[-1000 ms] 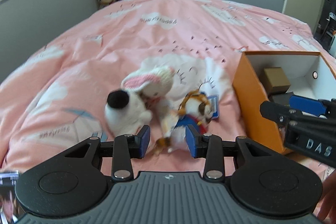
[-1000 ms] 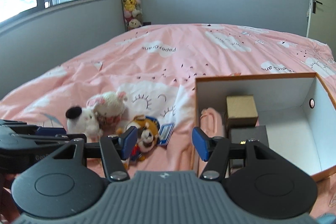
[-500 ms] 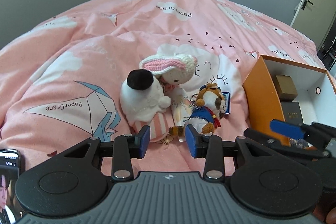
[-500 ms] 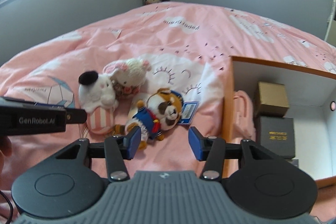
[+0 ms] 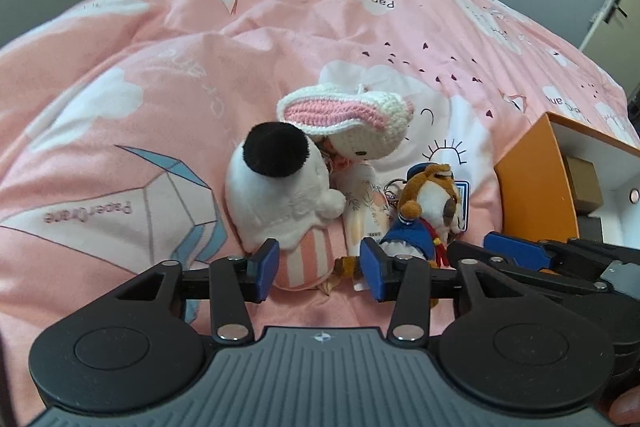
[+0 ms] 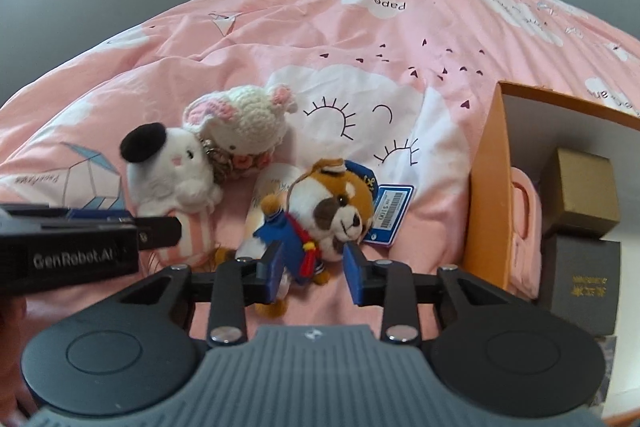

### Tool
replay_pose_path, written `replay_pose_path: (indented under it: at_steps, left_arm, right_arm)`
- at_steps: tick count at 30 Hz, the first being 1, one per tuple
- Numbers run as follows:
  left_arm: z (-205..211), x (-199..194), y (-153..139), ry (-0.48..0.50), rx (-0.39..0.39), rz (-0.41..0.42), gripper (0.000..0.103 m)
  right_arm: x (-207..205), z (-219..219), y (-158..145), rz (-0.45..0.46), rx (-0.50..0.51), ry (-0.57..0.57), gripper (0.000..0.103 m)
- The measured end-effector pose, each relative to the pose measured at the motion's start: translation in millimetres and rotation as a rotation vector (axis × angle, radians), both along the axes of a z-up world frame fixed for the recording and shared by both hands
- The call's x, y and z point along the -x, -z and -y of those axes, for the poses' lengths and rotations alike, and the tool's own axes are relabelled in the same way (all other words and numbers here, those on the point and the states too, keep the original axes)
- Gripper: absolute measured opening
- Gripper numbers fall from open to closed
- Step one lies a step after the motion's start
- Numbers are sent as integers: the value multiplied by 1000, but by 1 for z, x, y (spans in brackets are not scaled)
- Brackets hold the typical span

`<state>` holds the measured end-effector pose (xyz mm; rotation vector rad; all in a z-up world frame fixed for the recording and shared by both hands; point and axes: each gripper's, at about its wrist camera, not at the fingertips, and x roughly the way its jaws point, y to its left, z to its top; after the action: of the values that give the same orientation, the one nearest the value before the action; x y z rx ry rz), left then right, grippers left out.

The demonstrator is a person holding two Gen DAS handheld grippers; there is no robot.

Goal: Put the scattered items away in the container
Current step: 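Grasp the raccoon plush with the right gripper while left grasps the white dog plush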

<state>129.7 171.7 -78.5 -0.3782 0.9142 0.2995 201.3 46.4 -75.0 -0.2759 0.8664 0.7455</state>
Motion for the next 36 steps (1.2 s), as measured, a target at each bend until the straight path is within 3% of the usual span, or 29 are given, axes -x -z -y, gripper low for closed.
replay_pose_path:
  at_steps: [9,13,18,22,32,36]
  left_arm:
    - [-7,-18,13,-96,-2,-35,63]
    - [-17,-21,20,-154,-3,-83,64]
    - [-35,-22,30,-213,75,-104,67]
    - [-37,-28,34,-221,70,-114,71]
    - [-42,-31,39,-227,80,-111,68]
    - [-42,-29,37,-220,85,-106,67]
  right_arm:
    - [-21,-9,21,-102,-26,40,35]
    - [-28,-13,26,-135,-43,68,46]
    - [-35,-16,32,-177,-81,79,57]
    - [-41,-20,36,-196,-100,82,63]
    - [-54,-22,51,-244,-140,113,71]
    - [-62,-19,61,-314,-198,131,68]
